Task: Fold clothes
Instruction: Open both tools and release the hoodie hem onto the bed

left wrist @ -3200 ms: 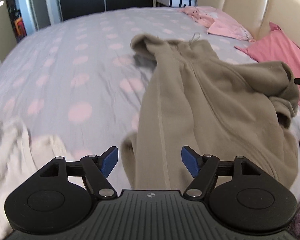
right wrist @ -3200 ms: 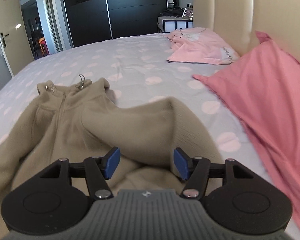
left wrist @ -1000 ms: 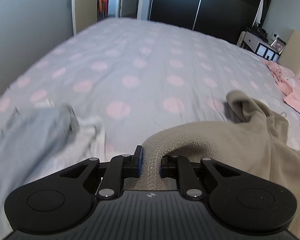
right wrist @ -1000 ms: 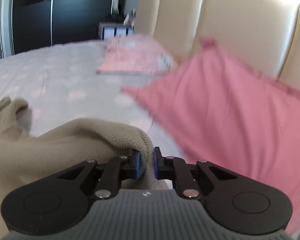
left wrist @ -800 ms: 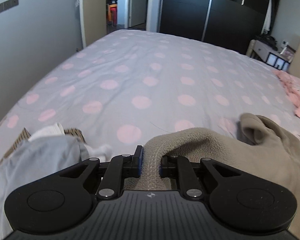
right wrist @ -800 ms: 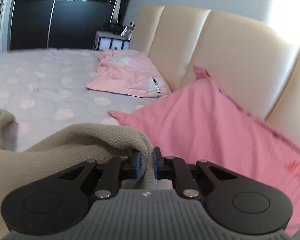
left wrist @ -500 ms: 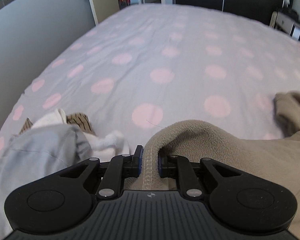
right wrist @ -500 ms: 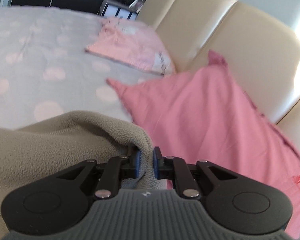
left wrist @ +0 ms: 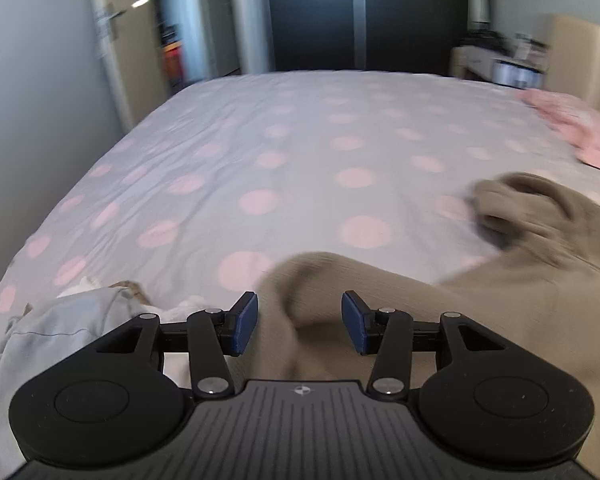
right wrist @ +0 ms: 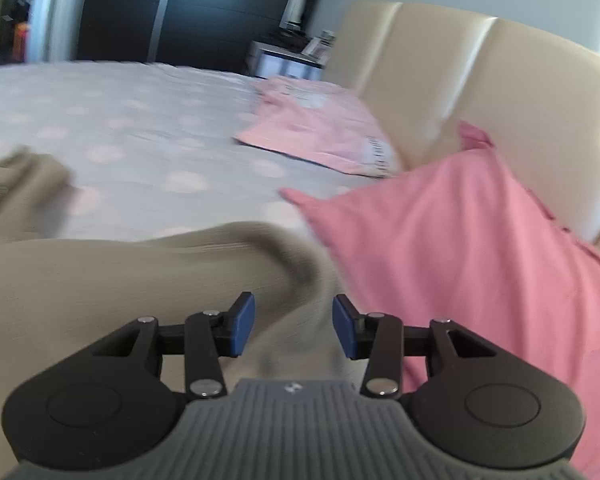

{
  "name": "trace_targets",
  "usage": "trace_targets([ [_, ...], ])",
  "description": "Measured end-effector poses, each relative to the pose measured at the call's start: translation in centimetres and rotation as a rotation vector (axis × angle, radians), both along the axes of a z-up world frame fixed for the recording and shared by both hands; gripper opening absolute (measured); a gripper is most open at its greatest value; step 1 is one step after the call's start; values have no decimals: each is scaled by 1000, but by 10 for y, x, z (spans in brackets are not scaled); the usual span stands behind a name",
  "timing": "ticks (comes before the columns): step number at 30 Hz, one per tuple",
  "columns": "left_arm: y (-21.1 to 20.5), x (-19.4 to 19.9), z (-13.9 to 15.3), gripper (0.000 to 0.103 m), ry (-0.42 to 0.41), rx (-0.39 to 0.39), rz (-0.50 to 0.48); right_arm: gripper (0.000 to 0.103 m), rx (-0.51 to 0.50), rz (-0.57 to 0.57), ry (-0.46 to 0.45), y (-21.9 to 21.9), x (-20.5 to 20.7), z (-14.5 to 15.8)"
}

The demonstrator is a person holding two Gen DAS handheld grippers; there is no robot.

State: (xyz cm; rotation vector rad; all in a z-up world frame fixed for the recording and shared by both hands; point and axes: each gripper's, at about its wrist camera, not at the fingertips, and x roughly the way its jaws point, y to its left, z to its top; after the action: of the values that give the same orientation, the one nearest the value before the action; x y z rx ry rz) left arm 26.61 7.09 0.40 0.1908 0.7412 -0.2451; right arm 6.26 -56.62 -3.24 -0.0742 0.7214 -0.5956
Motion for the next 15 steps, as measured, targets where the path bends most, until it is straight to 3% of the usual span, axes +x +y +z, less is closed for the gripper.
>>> trace_targets([
  [7,-22,-80,1,52,40,11,-266,57,134,221,43,76,-44,-11],
  [15,-27,-147,-37,52,198,12,-406,64,242,407,99,139,-103,-23],
])
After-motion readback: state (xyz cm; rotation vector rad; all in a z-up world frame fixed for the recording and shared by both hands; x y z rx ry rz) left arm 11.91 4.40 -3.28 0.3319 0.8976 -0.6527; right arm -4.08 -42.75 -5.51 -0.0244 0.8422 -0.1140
